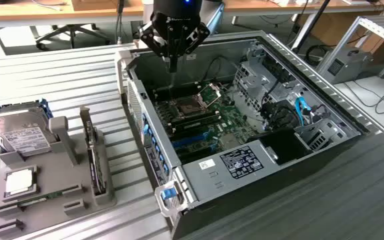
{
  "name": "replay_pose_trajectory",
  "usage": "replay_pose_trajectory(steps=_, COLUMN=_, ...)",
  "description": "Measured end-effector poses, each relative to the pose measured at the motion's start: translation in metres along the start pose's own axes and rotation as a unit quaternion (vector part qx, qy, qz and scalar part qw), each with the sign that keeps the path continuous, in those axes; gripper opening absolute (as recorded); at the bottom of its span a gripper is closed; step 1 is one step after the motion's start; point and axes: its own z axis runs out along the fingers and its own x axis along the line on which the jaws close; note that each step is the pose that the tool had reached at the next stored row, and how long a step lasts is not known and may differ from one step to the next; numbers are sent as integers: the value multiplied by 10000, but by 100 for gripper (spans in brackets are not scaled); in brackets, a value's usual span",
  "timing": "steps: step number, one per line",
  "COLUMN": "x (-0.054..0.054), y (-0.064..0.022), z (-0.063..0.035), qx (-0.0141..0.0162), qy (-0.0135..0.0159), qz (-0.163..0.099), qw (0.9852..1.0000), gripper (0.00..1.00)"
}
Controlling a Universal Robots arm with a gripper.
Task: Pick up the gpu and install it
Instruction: 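Reach for the gpu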
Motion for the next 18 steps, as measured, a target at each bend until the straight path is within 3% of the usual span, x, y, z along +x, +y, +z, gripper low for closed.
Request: replay_pose_trajectory(steps=18, x=133, y=-10, z=-4, qx=0, qy=0, qz=0, qw=10000, gripper=11)
